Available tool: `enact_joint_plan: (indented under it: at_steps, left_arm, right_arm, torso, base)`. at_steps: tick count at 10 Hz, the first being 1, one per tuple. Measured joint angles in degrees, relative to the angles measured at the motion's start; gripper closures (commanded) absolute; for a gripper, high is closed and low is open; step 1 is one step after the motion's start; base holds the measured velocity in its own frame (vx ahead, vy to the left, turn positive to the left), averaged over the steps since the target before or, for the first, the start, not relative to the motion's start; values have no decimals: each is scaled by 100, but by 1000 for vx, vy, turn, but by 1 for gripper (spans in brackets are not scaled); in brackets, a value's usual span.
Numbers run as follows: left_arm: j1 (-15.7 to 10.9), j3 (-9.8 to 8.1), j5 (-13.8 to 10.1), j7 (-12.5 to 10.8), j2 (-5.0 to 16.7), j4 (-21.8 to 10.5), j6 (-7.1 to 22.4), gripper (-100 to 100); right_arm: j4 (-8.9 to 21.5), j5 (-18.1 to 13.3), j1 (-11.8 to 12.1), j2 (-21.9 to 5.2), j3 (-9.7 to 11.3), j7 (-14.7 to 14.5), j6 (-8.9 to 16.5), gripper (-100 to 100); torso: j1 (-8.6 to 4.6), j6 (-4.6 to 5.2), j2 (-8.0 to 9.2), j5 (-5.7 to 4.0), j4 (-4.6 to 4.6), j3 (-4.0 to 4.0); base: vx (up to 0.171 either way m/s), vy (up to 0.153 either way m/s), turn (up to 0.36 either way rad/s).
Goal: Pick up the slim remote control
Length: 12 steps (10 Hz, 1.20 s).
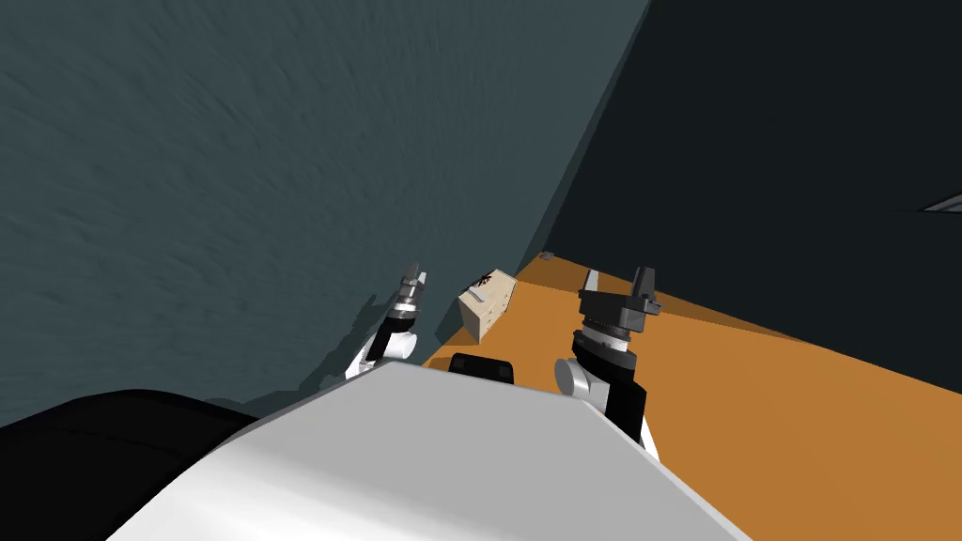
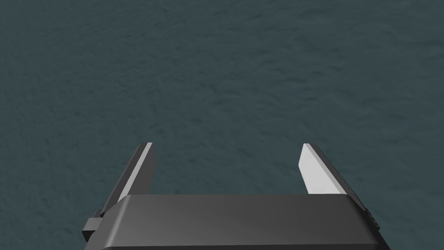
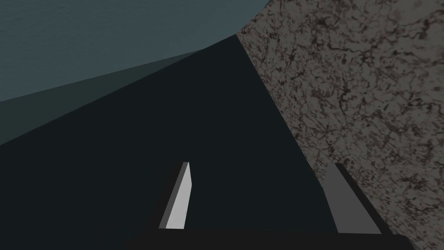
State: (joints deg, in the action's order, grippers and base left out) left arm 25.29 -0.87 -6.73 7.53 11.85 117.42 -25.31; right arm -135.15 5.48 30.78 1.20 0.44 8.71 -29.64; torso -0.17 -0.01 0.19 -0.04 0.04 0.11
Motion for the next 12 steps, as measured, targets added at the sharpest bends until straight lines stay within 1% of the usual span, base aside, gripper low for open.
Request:
enact_joint_plan:
  at_steps: [2, 4, 5, 7, 8, 9, 10, 11, 12]
  left_arm:
    - [-103, -50, -42, 81, 138, -280, 212, -100]
    - [-196, -119, -94, 130, 261, -435, 469, -100]
    - [-287, -177, -142, 155, 378, -673, 583, -100]
    - [-424, -256, -204, 199, 507, -888, 843, -100]
    - [-445, -273, -221, 220, 539, -942, 953, -100]
    - [-489, -305, -256, 246, 614, -1091, 1069, -100]
    - [-502, -324, -275, 268, 643, -1122, 1179, -100]
    - [-543, -355, -306, 306, 696, -1219, 1333, -100]
    - [-647, -401, -361, 352, 790, -1391, 1493, -100]
  right_arm:
    - [0, 0, 0, 0, 0, 0, 0, 0]
    - [0, 0, 0, 0, 0, 0, 0, 0]
    - [0, 0, 0, 0, 0, 0, 0, 0]
    - [0, 0, 0, 0, 0, 0, 0, 0]
    - [0, 0, 1, 0, 0, 0, 0, 0]
    - [0, 0, 0, 0, 0, 0, 0, 0]
    - [0, 0, 1, 0, -1, 0, 0, 0]
    - [0, 0, 0, 0, 0, 0, 0, 0]
    - [0, 0, 0, 0, 0, 0, 0, 0]
  torso:
    - [-6, 2, -3, -1, -1, -2]
    - [-2, 2, -5, 0, -1, -3]
    - [-7, 2, -5, -1, -1, -3]
    - [0, 2, -6, 0, -1, -3]
    - [6, -2, -6, 1, -1, -4]
    - [5, 1, -10, 1, -2, -6]
    - [7, -2, -11, 1, -2, -6]
    - [1, 1, -13, 0, -3, -7]
    - [-4, 2, -13, -1, -3, -8]
  base:
    - [-32, -59, -138]
    - [-32, -69, -207]
    - [-24, -50, -63]
    - [-24, -45, -115]
    - [-9, -45, -179]
    - [-6, -36, -86]
    - [-3, -56, -186]
    - [-7, -72, -268]
    - [-7, -48, -80]
